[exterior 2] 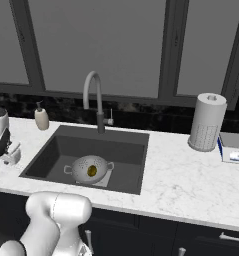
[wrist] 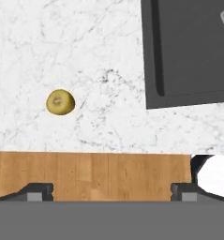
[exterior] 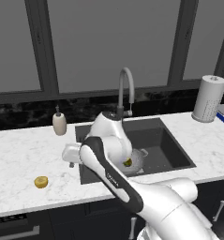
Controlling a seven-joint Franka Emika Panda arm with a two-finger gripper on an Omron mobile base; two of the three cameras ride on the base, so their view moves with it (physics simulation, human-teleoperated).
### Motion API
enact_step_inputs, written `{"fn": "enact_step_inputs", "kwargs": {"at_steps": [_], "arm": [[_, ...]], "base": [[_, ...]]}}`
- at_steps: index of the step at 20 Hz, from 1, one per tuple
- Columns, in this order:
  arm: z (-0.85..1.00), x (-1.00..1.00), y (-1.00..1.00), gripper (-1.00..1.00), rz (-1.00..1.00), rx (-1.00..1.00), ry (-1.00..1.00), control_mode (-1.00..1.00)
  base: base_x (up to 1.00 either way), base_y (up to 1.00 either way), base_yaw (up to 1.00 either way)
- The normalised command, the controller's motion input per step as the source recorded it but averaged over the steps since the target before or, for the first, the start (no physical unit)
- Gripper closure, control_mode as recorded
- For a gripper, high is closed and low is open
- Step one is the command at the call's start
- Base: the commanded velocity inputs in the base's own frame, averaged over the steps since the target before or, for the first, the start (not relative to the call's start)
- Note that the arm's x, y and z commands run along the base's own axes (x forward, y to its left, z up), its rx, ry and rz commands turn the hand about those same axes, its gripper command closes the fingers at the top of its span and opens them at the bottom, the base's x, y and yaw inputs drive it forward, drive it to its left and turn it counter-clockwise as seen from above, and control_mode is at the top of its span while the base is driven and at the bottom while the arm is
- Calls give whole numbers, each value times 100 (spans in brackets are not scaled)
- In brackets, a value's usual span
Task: Put the colander in the sink, put the kiwi, kiwi in the colander, and turn on the sink faucet and pour water over the colander.
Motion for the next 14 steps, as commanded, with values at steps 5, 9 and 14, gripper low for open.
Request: {"fn": "enact_step_inputs", "kwargs": {"at_steps": [5, 9, 14], "arm": [[-17, 38, 83, -100, 8, -14, 24, -100], [-28, 42, 77, -100, 4, -31, 18, -100], [-32, 36, 58, -100, 0, -42, 6, -100]], "base": [[0, 0, 0], [0, 0, 0], [0, 0, 0]]}}
